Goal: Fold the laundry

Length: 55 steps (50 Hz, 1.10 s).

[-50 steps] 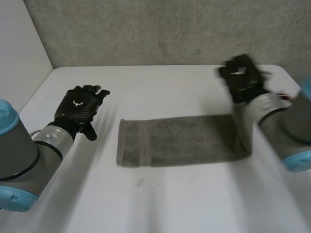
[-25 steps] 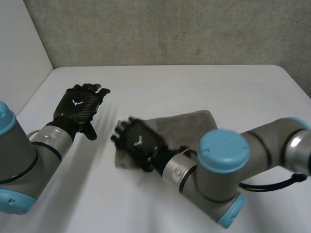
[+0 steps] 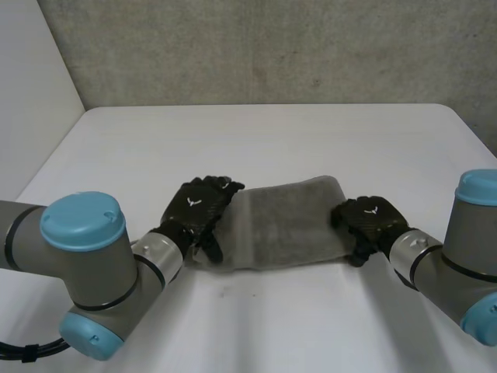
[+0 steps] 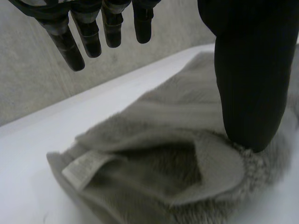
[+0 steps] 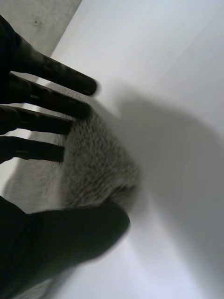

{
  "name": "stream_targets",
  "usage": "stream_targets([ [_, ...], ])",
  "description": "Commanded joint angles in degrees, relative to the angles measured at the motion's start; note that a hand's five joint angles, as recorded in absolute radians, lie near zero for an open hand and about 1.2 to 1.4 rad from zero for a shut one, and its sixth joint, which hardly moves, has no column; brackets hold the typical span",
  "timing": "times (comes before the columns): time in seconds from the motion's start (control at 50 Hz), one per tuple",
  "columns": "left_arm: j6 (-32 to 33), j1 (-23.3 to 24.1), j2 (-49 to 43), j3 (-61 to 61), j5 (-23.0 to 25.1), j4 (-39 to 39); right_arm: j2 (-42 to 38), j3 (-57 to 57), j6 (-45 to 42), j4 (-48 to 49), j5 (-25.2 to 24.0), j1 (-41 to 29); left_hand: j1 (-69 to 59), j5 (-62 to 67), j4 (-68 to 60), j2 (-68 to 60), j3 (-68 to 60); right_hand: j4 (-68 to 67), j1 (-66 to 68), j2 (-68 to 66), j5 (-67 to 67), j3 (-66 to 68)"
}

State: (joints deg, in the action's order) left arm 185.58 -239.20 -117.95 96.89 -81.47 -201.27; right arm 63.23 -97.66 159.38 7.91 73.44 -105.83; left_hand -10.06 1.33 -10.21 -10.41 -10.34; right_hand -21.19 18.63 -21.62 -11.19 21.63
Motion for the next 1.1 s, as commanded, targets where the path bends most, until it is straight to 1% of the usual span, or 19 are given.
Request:
stream_targets([
  [0.02,4.5,-0.7,1.5,1.5,-0.6,1.2,-0.7,0.5,-9.8,6.0,1.3,0.6,-2.2,0.9,-2.0,-1.8,-1.9,-58.8,61.4,-58.4,-58.8,58.4],
  [0.14,5.8,-0.6,5.2,2.3,-3.3,1.6,1.2,4.2,-13.2,9.2,4.2,-1.8,-2.2,0.9,-2.0,-1.8,-1.9,-58.8,61.4,-58.4,-58.8,58.4],
  [0.18,5.7,-0.7,7.7,2.3,-5.1,1.8,1.1,7.8,-14.6,9.5,4.5,-9.5,-3.0,1.7,-2.9,-2.7,-2.7,-58.8,61.4,-58.4,-58.8,58.4],
  [0.24,5.7,-0.8,9.1,2.6,-6.1,1.8,0.0,10.0,-14.7,9.5,4.6,-14.3,-3.2,1.9,-3.0,-2.8,-2.9,-58.8,61.4,-58.4,-58.8,58.4],
  [0.28,5.8,-2.7,11.9,3.5,-8.7,1.8,-3.0,13.6,-15.2,8.9,3.6,-21.7,-3.5,2.2,-3.4,-3.2,-3.2,-58.8,61.4,-58.4,-58.8,58.4],
  [0.38,5.5,-6.4,15.9,5.3,-11.9,1.8,-8.8,16.4,-17.5,9.0,2.9,-29.1,-3.5,2.3,-3.4,-3.2,-3.2,-58.8,61.4,-58.4,-58.8,58.4],
  [0.48,5.3,-9.0,18.1,6.9,-11.7,1.7,-14.5,17.6,-22.2,9.1,1.2,-33.6,-3.5,2.3,-3.4,-3.2,-3.2,-58.8,61.4,-58.4,-58.8,58.4],
  [0.52,5.2,-9.3,18.3,7.0,-11.7,1.7,-15.1,18.1,-23.3,9.1,1.7,-33.8,-3.5,2.3,-3.4,-3.2,-3.2,-57.4,59.9,-56.9,-57.4,56.9],
  [0.56,5.2,-8.9,18.2,7.1,-11.7,1.7,-13.6,18.4,-22.6,9.1,2.7,-33.7,-3.5,2.3,-3.4,-3.2,-3.2,-12.0,14.6,-11.6,-12.0,11.6],
  [0.58,5.2,-8.9,18.2,7.1,-11.7,1.7,-13.6,18.4,-22.6,9.1,2.7,-33.7,-3.5,2.3,-3.4,-3.2,-3.2,-11.8,14.3,-11.3,-11.8,11.3],
  [0.6,5.2,-8.7,18.2,7.0,-11.6,1.7,-11.8,18.2,-20.7,9.1,3.2,-33.6,-3.5,2.3,-3.4,-3.2,-3.2,10.0,-7.5,10.5,10.0,-10.5],
  [0.68,5.2,-8.1,18.2,6.4,-11.3,1.6,-7.4,17.4,-14.3,9.1,4.1,-31.5,-3.7,2.4,-3.5,-3.3,-3.4,11.2,-8.6,11.6,11.2,-11.6],
  [0.72,5.1,-6.0,17.8,5.2,-10.3,1.2,-2.7,16.3,-5.1,8.9,4.3,-28.4,-4.0,2.8,-3.9,-3.7,-3.7,11.2,-8.6,11.6,11.2,-11.6],
  [0.78,4.4,-4.8,17.4,4.1,-9.6,1.1,-0.2,15.5,0.0,8.8,4.3,-27.2,-4.5,3.3,-4.4,-4.2,-4.2,11.2,-8.6,11.6,11.2,-11.6],
  [0.82,2.4,-2.6,16.5,2.0,-9.1,1.1,3.2,14.5,8.5,7.1,4.3,-24.4,-4.7,3.4,-4.5,-4.3,-4.4,11.2,-8.6,11.6,11.2,-11.6],
  [0.84,2.4,-2.6,16.5,2.0,-9.1,1.1,3.2,14.5,8.6,7.1,4.3,-24.4,-4.7,3.4,-4.5,-4.3,-4.4,11.2,-8.6,11.6,11.2,-11.6],
  [0.88,-1.3,-0.4,14.9,-0.4,-9.0,1.6,4.5,15.0,14.7,2.7,4.0,-20.5,-7.2,5.9,-7.0,-6.9,-6.9,11.2,-8.6,11.6,11.2,-11.6],
  [1.0,-7.7,1.9,10.7,-3.1,-9.0,1.9,4.4,17.2,19.0,-3.7,3.0,-16.9,-10.8,9.5,-10.6,-10.4,-10.5,11.2,-8.6,11.6,11.2,-11.6],
  [1.1,-9.6,3.6,3.5,-5.4,-9.4,5.3,-1.6,20.7,19.0,-7.3,2.0,-15.6,-10.9,9.7,-10.8,-10.6,-10.6,11.2,-8.6,11.6,11.2,-11.6],
])
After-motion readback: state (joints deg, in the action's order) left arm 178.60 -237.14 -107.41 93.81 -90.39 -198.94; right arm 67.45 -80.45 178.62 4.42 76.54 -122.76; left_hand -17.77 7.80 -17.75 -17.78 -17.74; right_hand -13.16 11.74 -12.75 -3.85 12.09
